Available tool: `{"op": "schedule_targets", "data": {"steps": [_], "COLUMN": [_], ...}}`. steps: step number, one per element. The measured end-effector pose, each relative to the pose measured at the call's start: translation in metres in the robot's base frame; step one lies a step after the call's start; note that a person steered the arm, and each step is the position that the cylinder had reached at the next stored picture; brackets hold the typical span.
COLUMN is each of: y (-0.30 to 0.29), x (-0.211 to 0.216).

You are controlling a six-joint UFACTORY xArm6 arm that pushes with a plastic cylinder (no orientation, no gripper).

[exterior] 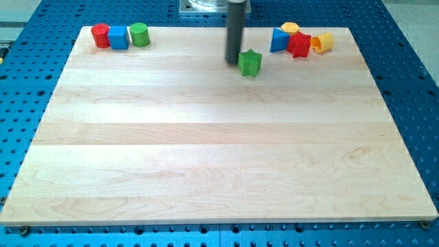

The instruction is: Push the green star into the group of blocks

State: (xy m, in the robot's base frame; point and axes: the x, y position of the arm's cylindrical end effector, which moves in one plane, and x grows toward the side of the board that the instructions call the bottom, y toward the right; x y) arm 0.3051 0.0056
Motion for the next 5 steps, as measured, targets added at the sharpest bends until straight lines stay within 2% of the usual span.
{"op": "schedule_targets", "data": {"steps": [1,2,3,4,5], "y": [-0.002,-0.025,-0.004,0.069,0.081], "x": [0.008,0.043,0.044,0.044,0.037]}}
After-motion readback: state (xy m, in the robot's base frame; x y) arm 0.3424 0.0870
